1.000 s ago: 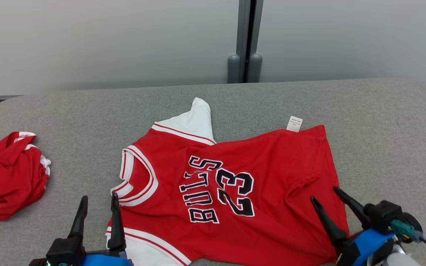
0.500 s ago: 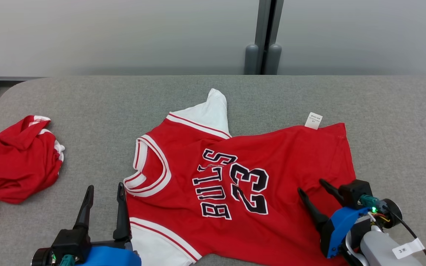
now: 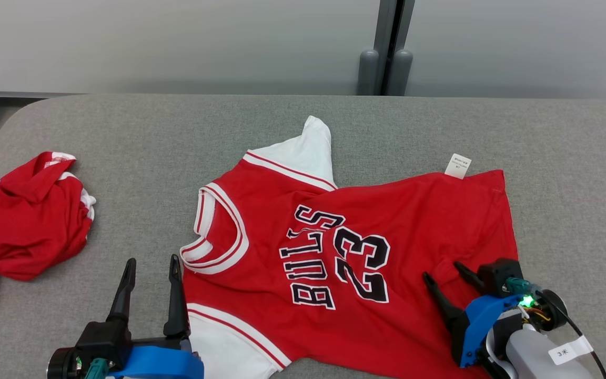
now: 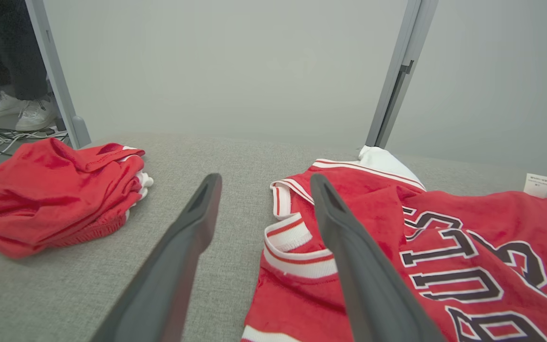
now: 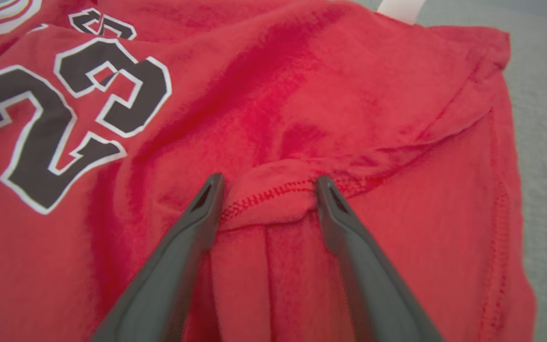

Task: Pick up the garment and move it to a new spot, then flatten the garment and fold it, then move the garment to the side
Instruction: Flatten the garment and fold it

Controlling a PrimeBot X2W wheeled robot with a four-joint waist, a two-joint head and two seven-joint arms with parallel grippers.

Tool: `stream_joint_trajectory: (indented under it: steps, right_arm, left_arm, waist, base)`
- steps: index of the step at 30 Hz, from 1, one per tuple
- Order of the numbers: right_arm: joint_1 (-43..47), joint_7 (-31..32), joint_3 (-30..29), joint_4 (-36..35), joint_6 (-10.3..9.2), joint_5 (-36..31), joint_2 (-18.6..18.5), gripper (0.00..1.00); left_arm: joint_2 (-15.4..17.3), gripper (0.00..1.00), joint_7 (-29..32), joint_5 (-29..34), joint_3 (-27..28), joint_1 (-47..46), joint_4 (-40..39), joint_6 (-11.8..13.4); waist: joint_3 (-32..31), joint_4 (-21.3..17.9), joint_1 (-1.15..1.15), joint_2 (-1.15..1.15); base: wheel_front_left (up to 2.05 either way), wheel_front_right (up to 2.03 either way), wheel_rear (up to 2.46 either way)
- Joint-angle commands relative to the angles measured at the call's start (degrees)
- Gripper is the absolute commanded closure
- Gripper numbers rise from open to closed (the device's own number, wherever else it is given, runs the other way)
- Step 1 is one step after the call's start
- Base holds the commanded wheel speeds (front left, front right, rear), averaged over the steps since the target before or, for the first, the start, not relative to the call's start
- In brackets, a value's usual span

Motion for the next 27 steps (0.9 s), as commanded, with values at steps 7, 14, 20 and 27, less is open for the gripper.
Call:
stream_joint_trajectory:
  steps: [7, 14, 20, 27]
  right_arm:
    - [-3.2, -0.9, -0.1, 3.9, 0.00, -1.1, -0.7, 1.00]
    - [-2.1, -1.1, -5.7, 0.9, 0.00, 0.2, -4.4, 1.00]
    - [-1.1, -1.2, -8.1, -1.7, 0.00, 1.9, -4.9, 0.52]
    - [0.7, -1.1, -12.3, -6.3, 0.01, 1.2, -5.0, 0.00]
  left_arm:
    - [0.0, 0.00, 0.0, -0.4, -0.4, -1.1, -0.2, 0.5]
    - [0.0, 0.00, 0.0, -0.7, -0.4, -0.8, 0.2, 0.4]
    - [0.0, 0.00, 0.0, -0.7, -0.2, -0.5, 0.4, 0.2]
    - [0.0, 0.00, 0.0, -0.4, 0.4, 0.8, 0.5, 0.1]
  waist:
    - [0.6, -0.2, 0.00, 0.00]
    - [0.1, -0.8, 0.00, 0.00]
    - [-0.7, -1.2, 0.00, 0.00]
    - [-2.1, -2.4, 0.00, 0.00]
  base:
    - [0.00, 0.00, 0.00]
    - [0.00, 0.00, 0.00]
    - [0.00, 0.00, 0.00]
    - [0.00, 0.00, 0.00]
